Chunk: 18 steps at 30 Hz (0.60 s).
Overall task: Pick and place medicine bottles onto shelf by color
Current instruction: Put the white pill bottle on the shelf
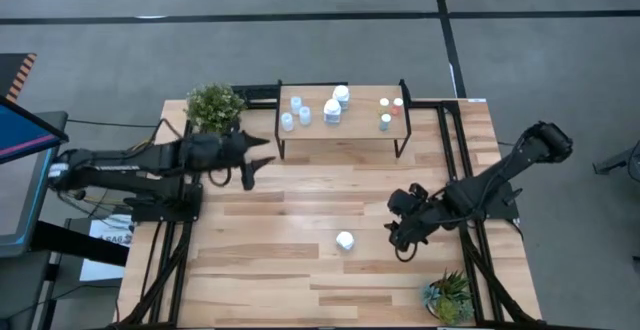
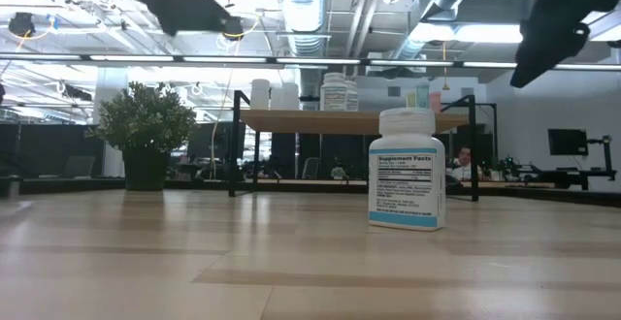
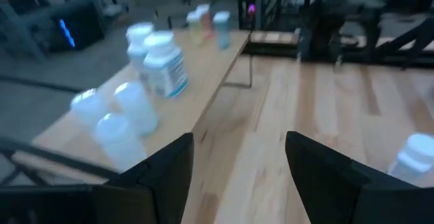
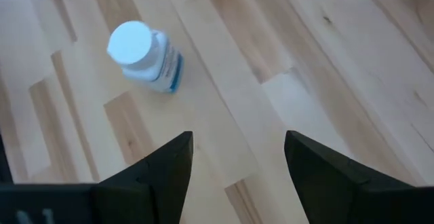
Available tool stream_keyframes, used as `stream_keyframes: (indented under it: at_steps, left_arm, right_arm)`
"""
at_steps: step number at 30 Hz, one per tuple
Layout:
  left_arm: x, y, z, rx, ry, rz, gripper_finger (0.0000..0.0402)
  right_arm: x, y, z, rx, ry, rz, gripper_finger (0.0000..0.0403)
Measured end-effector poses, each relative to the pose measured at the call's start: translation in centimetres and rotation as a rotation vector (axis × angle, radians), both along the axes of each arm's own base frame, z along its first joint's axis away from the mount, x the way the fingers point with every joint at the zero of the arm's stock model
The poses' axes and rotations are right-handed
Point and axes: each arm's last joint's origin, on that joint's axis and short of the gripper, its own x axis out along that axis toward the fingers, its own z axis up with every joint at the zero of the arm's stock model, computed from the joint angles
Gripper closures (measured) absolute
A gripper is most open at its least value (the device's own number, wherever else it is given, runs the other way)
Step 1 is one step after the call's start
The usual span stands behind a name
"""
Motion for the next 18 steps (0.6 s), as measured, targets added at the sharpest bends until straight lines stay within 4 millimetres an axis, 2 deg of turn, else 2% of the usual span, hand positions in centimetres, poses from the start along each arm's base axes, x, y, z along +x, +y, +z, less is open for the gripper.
stream_keyframes:
  at_steps: [3, 7, 14, 18]
  left_arm:
    - [0.1, 2.1, -0.6, -0.051, 0.037, -0.009, 0.018]
    - [-0.5, 3.3, -1.0, -0.083, 0.084, -0.048, 0.018]
    - [-3.4, 2.9, -1.1, -0.075, 0.182, 0.031, 0.018]
    - [-5.1, 2.4, -1.2, -0.053, 0.137, 0.052, 0.018]
  right_arm:
    - [0.3, -0.6, 0.0, 0.012, 0.006, -0.022, 0.0148]
    - [0.6, -1.1, 0.0, 0.044, 0.022, -0.034, 0.0148]
    - [0.6, -1.2, 0.0, 0.048, 0.024, -0.037, 0.0148]
    - [0.6, -1.2, 0.0, 0.048, 0.024, -0.037, 0.0148]
